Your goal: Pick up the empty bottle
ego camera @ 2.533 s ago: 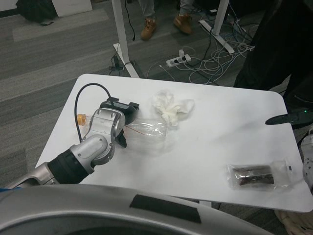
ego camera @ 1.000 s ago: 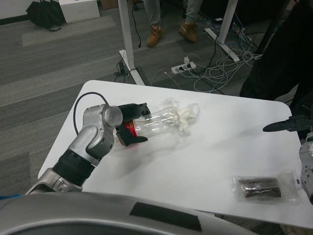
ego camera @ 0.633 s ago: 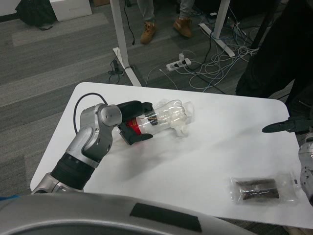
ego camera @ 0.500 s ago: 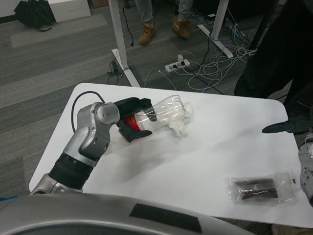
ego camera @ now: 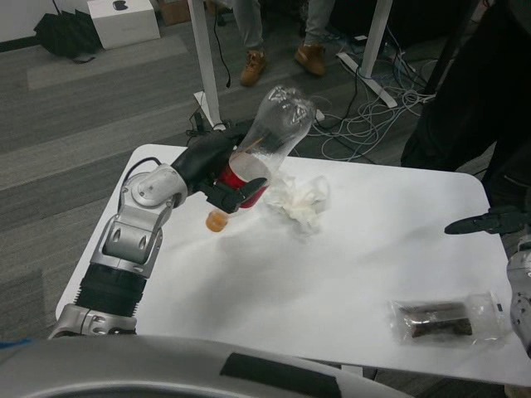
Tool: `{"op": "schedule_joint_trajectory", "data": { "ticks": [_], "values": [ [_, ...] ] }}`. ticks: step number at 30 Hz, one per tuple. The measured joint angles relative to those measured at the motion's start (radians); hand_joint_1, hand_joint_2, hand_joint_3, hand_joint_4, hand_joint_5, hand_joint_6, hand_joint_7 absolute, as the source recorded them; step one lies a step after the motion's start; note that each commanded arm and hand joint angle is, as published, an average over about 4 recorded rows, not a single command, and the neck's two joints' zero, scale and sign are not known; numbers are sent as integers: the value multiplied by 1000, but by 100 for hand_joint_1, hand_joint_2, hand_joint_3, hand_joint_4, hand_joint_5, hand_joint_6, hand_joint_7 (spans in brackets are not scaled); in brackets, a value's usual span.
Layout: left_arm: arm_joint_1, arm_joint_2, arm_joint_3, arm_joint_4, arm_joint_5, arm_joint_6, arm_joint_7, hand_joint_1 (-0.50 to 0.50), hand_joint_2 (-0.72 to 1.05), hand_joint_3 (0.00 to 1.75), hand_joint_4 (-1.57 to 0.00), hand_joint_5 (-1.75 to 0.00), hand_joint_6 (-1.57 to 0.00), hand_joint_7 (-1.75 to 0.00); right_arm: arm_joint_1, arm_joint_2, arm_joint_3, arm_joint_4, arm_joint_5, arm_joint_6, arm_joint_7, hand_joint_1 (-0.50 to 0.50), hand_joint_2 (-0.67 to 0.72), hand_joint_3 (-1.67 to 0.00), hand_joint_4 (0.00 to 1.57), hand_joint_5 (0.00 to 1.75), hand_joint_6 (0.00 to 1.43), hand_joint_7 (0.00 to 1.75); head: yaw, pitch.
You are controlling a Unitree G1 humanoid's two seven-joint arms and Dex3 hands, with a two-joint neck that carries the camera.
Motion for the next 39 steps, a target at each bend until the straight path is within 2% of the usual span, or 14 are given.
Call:
{"op": "schedule_joint_trajectory", "data": {
  "ticks": [4,6,11,17,25,29,32,36,39],
  "values": [
    [-56,-33,-9,225,-292,-251,76,-50,34,166,-150,-175,-68,-119,0,3,0,1,0,0,0,-46,53,0,3,0,0,0,0,15],
    [-88,-46,-29,320,-395,-341,98,-50,34,166,-150,-175,-71,-119,0,7,0,1,0,0,0,-46,53,0,3,0,0,0,0,15],
    [-167,-69,-87,504,-553,-492,142,-50,34,166,-150,-175,-83,-122,-8,19,0,-10,4,1,4,-46,53,0,6,0,0,0,-16,66],
    [-261,-70,-141,675,-711,-640,183,-50,34,166,-153,-175,-93,-129,-31,23,0,-33,10,4,17,-46,53,0,6,0,0,0,-16,66],
    [-308,-66,-162,727,-751,-668,199,-50,38,166,-153,-175,-97,-133,-37,43,-8,-62,15,4,19,-46,53,0,6,0,0,0,-17,67],
    [-314,-65,-162,749,-762,-670,210,-50,34,166,-153,-175,-99,-133,-37,43,-11,-72,17,4,24,-46,53,0,6,0,0,0,-83,190],
    [-318,-65,-162,764,-767,-671,213,-50,34,166,-153,-175,-99,-133,-37,44,-11,-77,17,6,32,-46,53,0,6,0,0,0,-83,190],
    [-327,-64,-162,780,-769,-672,217,-50,34,166,-153,-175,-100,-138,-37,45,-11,-84,17,13,39,-46,53,0,6,0,0,0,-148,251],
    [-329,-64,-163,798,-775,-672,223,-50,36,166,-153,-175,-102,-140,-37,45,-11,-92,11,21,43,-46,53,0,4,0,0,0,-148,251]
  ]
}}
